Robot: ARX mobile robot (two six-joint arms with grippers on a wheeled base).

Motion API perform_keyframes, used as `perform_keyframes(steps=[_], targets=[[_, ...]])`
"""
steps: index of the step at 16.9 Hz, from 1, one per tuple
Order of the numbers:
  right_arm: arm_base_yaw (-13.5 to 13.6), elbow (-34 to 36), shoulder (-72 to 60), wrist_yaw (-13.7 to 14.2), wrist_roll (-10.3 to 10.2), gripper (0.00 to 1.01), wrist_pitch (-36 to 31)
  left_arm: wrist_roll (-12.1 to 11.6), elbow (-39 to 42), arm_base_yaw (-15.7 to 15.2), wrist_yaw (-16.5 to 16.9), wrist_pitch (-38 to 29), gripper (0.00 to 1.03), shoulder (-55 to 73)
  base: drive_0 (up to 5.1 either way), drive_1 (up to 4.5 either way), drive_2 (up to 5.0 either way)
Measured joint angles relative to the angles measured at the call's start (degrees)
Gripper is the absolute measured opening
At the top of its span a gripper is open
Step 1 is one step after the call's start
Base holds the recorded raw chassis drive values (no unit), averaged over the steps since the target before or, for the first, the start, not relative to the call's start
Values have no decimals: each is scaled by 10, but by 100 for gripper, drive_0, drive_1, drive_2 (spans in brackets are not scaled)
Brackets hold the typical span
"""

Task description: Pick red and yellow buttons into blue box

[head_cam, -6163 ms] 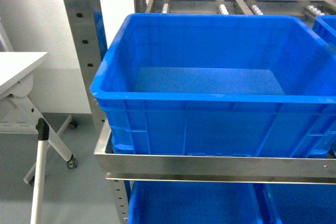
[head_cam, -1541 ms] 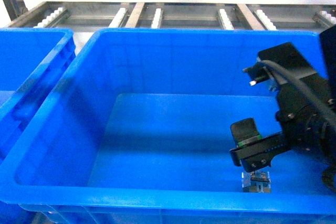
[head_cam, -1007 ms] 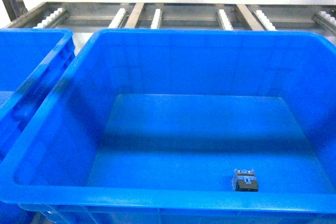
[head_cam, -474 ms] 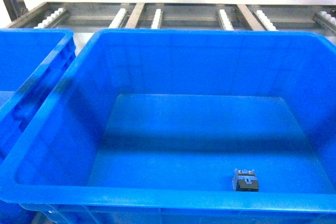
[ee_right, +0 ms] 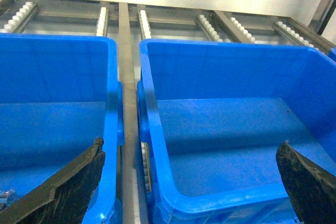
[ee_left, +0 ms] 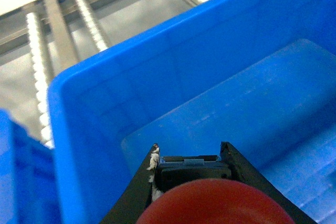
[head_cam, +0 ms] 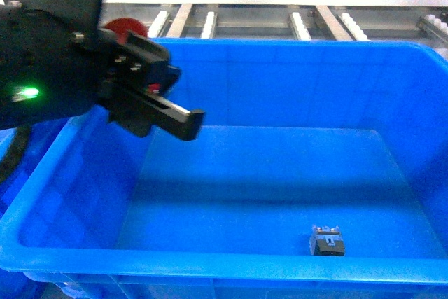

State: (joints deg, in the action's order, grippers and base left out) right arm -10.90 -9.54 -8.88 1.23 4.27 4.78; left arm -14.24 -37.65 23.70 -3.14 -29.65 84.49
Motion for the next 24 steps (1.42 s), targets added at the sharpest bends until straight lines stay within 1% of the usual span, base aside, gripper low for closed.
perform_keyframes(steps=[1, 2, 3, 4, 5, 6, 8, 9, 11, 13, 18, 19, 20, 21, 23, 24], targets=[[0, 0, 0, 0, 0, 98, 0, -19, -40, 10, 16, 21, 27, 40, 0, 0, 0], [0, 0, 0, 0, 0, 98, 0, -30, -81, 20, 27, 53, 27, 80, 0, 0, 0], [0, 0, 0, 0, 0, 98, 0, -37, -115, 30, 28, 84, 27, 120, 0, 0, 0], [0, 0, 0, 0, 0, 98, 0, -29, -139, 38, 27, 112, 27, 155, 0, 0, 0], [0, 0, 0, 0, 0, 98, 0, 19, -150, 63, 15, 133, 27, 211, 0, 0, 0], [0, 0, 0, 0, 0, 98, 0, 26, -158, 78, -11, 143, 27, 230, 0, 0, 0], [0, 0, 0, 0, 0, 98, 0, 34, -167, 86, -33, 151, 27, 234, 0, 0, 0], [0, 0, 0, 0, 0, 98, 0, 43, -170, 88, -28, 137, 39, 234, 0, 0, 0], [0, 0, 0, 0, 0, 98, 0, 49, -170, 83, -37, 118, 57, 233, 0, 0, 0], [0, 0, 0, 0, 0, 98, 0, 57, -148, 59, -62, 73, 77, 212, 0, 0, 0], [0, 0, 0, 0, 0, 98, 0, 69, -112, 25, -89, 26, 95, 162, 0, 0, 0], [0, 0, 0, 0, -1, 98, 0, 71, -88, 3, -100, -4, 100, 125, 0, 0, 0], [0, 0, 0, 0, -1, 98, 0, 80, -61, -21, -106, -32, 97, 85, 0, 0, 0], [0, 0, 0, 0, -1, 98, 0, 96, -32, -47, -106, -51, 98, 42, 0, 0, 0], [0, 0, 0, 0, -2, 98, 0, 149, 44, -103, -107, -91, 98, -63, 0, 0, 0], [0, 0, 0, 0, -2, 98, 0, 160, 85, -122, -119, -98, 98, -116, 0, 0, 0]])
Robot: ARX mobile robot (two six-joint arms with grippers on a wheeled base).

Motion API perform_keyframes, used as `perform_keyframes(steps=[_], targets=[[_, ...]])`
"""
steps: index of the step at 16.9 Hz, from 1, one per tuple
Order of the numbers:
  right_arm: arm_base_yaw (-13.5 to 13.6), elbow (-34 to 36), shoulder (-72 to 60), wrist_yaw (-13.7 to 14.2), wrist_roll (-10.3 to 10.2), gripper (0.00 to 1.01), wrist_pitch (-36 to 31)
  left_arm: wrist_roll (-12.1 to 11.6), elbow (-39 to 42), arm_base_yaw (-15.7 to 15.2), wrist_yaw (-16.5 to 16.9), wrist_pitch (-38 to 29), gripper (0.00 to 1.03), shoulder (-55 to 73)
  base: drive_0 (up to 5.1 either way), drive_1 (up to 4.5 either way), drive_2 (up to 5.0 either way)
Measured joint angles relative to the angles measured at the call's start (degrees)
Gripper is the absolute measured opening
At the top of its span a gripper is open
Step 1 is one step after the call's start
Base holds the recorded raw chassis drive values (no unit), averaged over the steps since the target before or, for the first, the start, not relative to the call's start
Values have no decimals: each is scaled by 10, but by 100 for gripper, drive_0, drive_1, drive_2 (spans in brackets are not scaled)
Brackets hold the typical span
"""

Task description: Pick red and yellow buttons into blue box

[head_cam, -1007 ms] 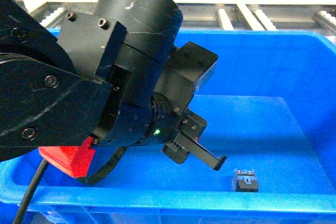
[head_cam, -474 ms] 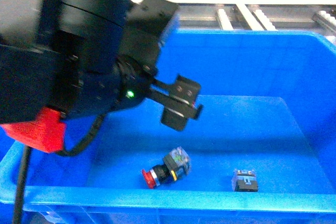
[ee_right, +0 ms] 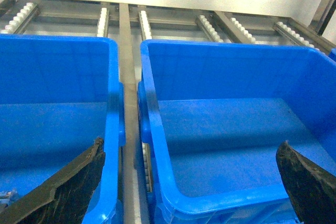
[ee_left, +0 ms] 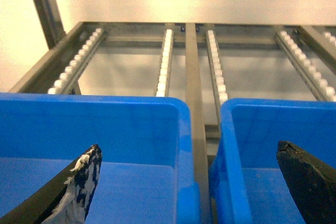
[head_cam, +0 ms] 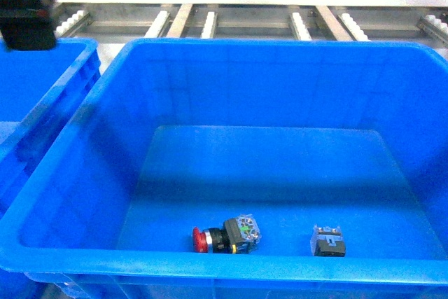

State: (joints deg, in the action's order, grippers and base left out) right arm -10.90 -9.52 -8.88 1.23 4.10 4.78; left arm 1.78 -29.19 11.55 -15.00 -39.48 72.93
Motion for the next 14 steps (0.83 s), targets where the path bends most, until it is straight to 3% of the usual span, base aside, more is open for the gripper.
perform_keyframes(steps=[1, 2, 3, 5, 7, 9, 10, 11, 12, 13, 14], targets=[[0, 0, 0, 0, 0, 98, 0, 11, 38, -12, -3, 10, 98, -54, 0, 0, 0], [0, 0, 0, 0, 0, 98, 0, 13, 83, -4, -22, 27, 98, -118, 0, 0, 0], [0, 0, 0, 0, 0, 98, 0, 15, 120, 16, -35, 73, 98, -191, 0, 0, 0], [0, 0, 0, 0, 0, 98, 0, 23, 162, 73, -94, 163, 98, -325, 0, 0, 0], [0, 0, 0, 0, 0, 98, 0, 26, 187, 145, -175, 249, 98, -441, 0, 0, 0], [0, 0, 0, 0, 0, 98, 0, 26, 189, 151, -194, 248, 98, -457, 0, 0, 0], [0, 0, 0, 0, 0, 98, 0, 27, 189, 149, -195, 249, 98, -454, 0, 0, 0], [-7, 3, 0, -25, -7, 95, -17, 19, 194, 139, -164, 233, 93, -460, 0, 0, 0], [-31, 13, 13, -97, -17, 85, -45, 6, 206, 109, -100, 237, 83, -483, 0, 0, 0], [-18, 21, 24, -118, -26, 73, -45, -3, 220, 82, -64, 249, 72, -505, 0, 0, 0], [3, 30, 28, -120, -28, 62, -44, -7, 227, 57, -29, 256, 61, -523, 0, 0, 0]])
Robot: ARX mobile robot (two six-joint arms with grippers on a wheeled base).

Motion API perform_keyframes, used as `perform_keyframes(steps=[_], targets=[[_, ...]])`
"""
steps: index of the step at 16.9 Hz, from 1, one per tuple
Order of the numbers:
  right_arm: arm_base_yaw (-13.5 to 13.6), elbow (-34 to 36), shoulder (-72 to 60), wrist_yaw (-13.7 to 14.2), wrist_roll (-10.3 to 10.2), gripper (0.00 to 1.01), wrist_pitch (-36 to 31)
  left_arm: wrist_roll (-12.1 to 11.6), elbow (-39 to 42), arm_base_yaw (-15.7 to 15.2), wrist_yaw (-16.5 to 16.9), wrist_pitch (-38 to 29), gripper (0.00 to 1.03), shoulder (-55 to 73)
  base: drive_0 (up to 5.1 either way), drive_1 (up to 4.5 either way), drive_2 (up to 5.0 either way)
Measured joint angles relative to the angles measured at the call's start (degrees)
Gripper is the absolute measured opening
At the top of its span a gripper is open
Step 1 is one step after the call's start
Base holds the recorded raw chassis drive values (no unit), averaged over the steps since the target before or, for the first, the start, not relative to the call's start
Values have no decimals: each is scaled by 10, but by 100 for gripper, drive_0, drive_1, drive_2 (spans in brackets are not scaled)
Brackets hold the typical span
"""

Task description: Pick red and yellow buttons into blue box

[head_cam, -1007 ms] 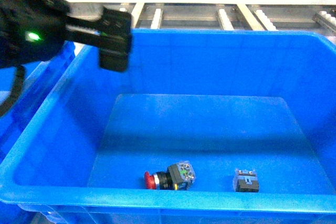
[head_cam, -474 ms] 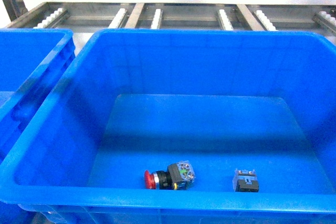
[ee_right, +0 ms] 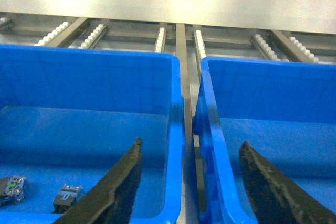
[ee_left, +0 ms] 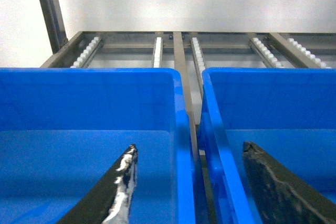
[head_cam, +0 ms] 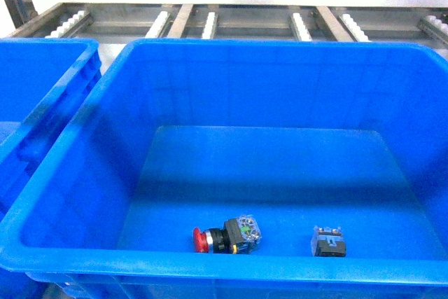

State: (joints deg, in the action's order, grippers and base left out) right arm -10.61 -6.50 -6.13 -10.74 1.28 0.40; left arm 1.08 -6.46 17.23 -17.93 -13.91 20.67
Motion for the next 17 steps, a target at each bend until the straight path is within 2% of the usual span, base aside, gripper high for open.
perform_keyframes(steps=[1, 2, 3, 4, 5, 6, 7, 8, 9, 11, 12, 17], targets=[[15, 8, 6, 10, -1, 51, 1, 0, 5, -19, 19, 6, 50, -15, 0, 0, 0], [44, 13, 15, 57, -2, 40, 5, -1, 11, -37, 43, 14, 39, -28, 0, 0, 0], [96, 19, 22, 95, -5, 29, 4, -1, 20, -53, 56, 22, 28, -41, 0, 0, 0], [112, 23, 25, 95, -4, 16, 1, -1, 26, -70, 78, 30, 15, -54, 0, 0, 0], [109, 27, 26, 107, -5, 5, 2, -1, 28, -82, 85, 34, 4, -65, 0, 0, 0], [105, 31, 30, 108, -5, 2, 1, -2, 31, -93, 98, 39, 2, -73, 0, 0, 0], [106, 34, 33, 107, -5, 2, 0, -2, 35, -115, 127, 50, 2, -85, 0, 0, 0], [106, 35, 34, 107, -5, 2, 0, -5, 39, -161, 170, 54, 2, -96, 0, 0, 0], [106, 37, 38, 108, -5, 2, -1, -4, 41, -178, 169, 59, 2, -101, 0, 0, 0], [106, 57, 58, 108, -5, 2, 1, -4, 56, -170, 179, 156, 2, -190, 0, 0, 0], [106, 57, 59, 107, -5, 2, 0, -4, 55, -170, 179, 130, 2, -200, 0, 0, 0], [106, 57, 59, 107, -5, 2, -2, -5, 56, -173, 179, 141, 2, -201, 0, 0, 0]])
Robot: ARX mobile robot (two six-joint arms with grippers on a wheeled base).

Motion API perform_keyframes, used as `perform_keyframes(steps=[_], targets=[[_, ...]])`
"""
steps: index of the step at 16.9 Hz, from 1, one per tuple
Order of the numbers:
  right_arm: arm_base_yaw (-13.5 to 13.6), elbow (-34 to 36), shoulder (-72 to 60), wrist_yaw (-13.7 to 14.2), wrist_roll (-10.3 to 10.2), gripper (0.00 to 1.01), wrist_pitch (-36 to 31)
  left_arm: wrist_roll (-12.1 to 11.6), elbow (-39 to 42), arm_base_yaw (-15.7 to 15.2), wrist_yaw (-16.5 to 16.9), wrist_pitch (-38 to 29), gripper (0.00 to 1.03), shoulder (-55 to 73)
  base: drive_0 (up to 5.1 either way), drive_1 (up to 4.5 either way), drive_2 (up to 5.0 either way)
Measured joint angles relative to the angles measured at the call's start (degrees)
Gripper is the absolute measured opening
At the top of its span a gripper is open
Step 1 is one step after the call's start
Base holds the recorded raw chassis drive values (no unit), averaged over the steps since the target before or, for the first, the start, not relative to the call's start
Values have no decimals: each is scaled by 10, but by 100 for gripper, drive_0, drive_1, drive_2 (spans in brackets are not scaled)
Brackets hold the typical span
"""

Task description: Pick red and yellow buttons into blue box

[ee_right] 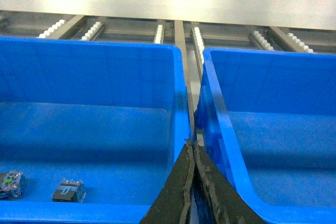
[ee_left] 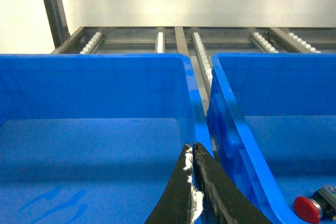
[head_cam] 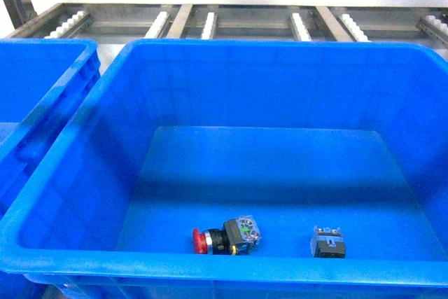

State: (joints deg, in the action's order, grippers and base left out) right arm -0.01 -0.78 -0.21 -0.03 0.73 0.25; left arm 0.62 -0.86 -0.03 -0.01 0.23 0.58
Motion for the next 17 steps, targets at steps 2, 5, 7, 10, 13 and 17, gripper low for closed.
perform_keyframes(steps=[2, 5, 7, 10, 13, 17], targets=[[0, 0, 0, 0, 0, 2, 0, 0, 0, 0, 0, 0, 2, 0, 0, 0, 0], [0, 0, 0, 0, 0, 2, 0, 0, 0, 0, 0, 0, 2, 0, 0, 0, 0], [0, 0, 0, 0, 0, 2, 0, 0, 0, 0, 0, 0, 2, 0, 0, 0, 0], [0, 0, 0, 0, 0, 10, 0, 0, 0, 0, 0, 0, 20, 0, 0, 0, 0], [0, 0, 0, 0, 0, 45, 0, 0, 0, 0, 0, 0, 55, 0, 0, 0, 0], [0, 0, 0, 0, 0, 89, 0, 0, 0, 0, 0, 0, 98, 0, 0, 0, 0]])
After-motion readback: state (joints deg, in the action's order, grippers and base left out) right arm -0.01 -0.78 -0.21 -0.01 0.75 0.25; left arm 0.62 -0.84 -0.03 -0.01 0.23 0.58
